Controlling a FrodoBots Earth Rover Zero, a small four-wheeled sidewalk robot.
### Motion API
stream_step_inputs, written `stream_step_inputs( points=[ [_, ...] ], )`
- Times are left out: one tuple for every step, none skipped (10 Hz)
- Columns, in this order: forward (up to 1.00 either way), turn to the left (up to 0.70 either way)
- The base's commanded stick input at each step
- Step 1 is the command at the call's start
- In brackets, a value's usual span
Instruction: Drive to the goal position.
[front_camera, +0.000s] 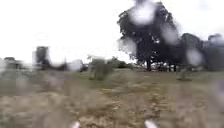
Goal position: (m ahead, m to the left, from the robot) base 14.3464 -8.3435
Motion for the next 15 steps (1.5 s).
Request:
stream_step_inputs(
  points=[
    [0.98, 0.01],
    [0.98, 0.01],
    [0.98, 0.01],
    [0.98, 0.01],
    [0.98, 0.01],
    [0.98, 0.01],
    [0.98, -0.12],
    [0.98, -0.33],
    [0.99, -0.39],
    [0.99, -0.39],
    [0.99, -0.39],
    [0.99, -0.39],
    [0.99, -0.38],
    [0.99, 0.01],
    [0.99, 0.01]
  ],
)
